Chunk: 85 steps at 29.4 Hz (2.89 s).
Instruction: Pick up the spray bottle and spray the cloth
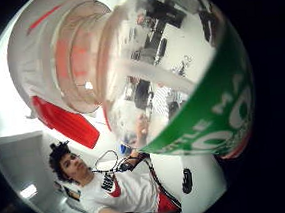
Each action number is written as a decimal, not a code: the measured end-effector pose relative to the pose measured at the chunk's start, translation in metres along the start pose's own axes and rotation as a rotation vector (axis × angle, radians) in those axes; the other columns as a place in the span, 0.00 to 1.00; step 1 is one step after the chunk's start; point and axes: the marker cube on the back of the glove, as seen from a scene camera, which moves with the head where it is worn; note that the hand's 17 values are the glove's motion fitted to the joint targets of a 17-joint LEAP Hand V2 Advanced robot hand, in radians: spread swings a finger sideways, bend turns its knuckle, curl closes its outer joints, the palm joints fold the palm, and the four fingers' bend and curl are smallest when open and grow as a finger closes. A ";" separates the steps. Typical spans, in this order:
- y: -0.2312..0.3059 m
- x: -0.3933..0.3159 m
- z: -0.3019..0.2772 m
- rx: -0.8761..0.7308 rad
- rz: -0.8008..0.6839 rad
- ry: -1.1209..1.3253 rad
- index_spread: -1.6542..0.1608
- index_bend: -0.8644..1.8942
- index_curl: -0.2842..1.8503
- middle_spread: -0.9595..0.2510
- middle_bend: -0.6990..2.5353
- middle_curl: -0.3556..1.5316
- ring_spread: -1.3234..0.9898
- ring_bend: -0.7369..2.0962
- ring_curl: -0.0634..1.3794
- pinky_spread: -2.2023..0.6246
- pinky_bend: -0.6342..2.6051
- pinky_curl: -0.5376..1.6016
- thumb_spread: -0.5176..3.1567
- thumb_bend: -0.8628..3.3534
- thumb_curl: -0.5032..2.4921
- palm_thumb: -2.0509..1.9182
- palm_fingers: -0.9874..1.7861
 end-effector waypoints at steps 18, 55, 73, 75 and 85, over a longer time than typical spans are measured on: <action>-0.034 -0.101 -0.054 0.370 -0.031 0.776 0.79 0.36 0.28 0.72 0.33 0.42 0.53 0.43 0.32 0.83 0.27 0.41 0.36 0.20 0.34 0.76 0.74; -0.041 -0.100 0.006 0.122 -0.074 0.998 0.78 0.36 0.28 0.71 0.32 0.45 0.54 0.41 0.35 0.83 0.27 0.42 0.35 0.20 0.36 0.76 0.73; -0.040 -0.111 -0.004 0.205 0.017 0.817 0.79 0.35 0.27 0.70 0.32 0.46 0.54 0.41 0.36 0.83 0.26 0.42 0.35 0.20 0.37 0.76 0.73; -0.041 -0.117 0.000 0.212 0.027 0.704 0.79 0.36 0.27 0.70 0.32 0.46 0.54 0.41 0.36 0.83 0.26 0.42 0.35 0.20 0.37 0.76 0.73; -0.047 -0.136 0.078 0.108 -0.011 0.284 0.79 0.36 0.28 0.70 0.31 0.46 0.54 0.41 0.36 0.83 0.26 0.42 0.35 0.20 0.37 0.76 0.73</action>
